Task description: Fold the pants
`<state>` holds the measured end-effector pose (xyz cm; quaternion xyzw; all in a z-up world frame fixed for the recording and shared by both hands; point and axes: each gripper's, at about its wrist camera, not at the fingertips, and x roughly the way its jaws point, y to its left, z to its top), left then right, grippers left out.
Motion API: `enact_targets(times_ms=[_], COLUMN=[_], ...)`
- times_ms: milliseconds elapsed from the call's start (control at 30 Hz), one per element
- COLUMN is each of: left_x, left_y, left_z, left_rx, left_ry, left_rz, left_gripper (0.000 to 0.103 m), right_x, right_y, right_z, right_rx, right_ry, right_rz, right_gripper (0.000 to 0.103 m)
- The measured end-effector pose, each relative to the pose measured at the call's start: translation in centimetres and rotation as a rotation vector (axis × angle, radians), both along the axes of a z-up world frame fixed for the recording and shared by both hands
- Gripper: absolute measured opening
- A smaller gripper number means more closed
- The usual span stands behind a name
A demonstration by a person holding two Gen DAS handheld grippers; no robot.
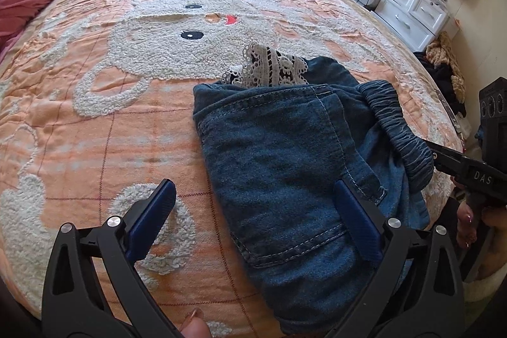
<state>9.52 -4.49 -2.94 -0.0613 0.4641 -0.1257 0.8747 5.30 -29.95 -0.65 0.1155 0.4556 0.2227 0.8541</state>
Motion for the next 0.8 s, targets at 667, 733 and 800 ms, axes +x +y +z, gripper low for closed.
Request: enact_targets(times_ms=[667,733,800], left_x=[0.5,0.3,0.1], left_y=[-0.6,-1.2,-1.9], left_z=[-0.5,-0.3,0.3], left_rx=[-0.078,-0.067,-0.040], left_ry=[0.007,-0.004,-0.027], left_rz=[0.010,-0.007,-0.023], left_gripper=[0.072,0.046,0.028], right_x=[1.6,1.3,0.8], right_y=[1.3,1.3,1.7], right_z=[-1.8,-1.6,-1.1], right_rx=[0.087,0.073,0.038], right_ry=[0.014,-0.013,-0.052], right_rz=[0.071,0.062,0.054], right_gripper=[0.018,0.015,0.010])
